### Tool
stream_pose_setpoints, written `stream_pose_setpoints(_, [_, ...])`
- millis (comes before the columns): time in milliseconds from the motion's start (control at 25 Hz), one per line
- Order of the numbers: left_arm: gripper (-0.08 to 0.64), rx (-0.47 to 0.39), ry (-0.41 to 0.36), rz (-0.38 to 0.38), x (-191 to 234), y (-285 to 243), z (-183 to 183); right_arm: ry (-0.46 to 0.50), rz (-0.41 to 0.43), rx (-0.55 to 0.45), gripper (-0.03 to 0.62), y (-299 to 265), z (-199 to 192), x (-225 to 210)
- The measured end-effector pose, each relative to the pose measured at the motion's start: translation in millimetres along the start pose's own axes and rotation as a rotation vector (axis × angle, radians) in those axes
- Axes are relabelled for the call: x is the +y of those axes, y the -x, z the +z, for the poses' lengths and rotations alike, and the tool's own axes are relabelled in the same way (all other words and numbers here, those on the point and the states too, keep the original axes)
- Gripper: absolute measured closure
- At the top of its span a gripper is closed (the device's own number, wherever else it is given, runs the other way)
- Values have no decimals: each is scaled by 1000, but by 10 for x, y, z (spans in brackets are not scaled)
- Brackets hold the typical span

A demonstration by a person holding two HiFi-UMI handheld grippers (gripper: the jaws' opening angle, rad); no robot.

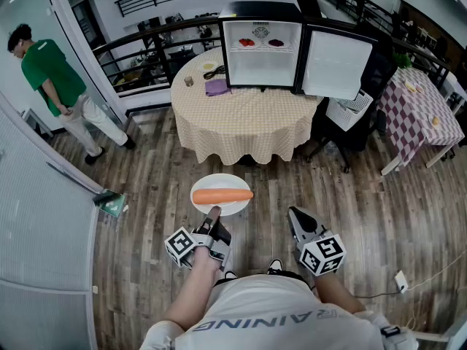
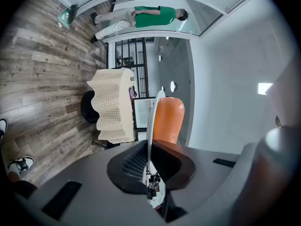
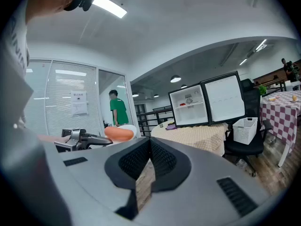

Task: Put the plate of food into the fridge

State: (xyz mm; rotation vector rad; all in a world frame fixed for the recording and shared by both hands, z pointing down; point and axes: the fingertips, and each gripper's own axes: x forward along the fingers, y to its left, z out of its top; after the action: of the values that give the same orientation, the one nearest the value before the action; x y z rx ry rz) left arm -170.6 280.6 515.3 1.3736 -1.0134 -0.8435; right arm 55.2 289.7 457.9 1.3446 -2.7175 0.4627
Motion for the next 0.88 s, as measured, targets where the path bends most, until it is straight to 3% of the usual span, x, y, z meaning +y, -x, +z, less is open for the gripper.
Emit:
stream_pose_setpoints(120, [537,-4,32,-18,-25,-66,-51,6,2,-4,572,-8,22,-49])
stream_pose_setpoints(560, [537,9,34,-34,-70,-172,-97,5,5,-11,572,-33,30,-117])
stream_pose_setpoints(880, [537,12,26,11,55,-194,-89,-57,-6,-43,572,-65,50,-228])
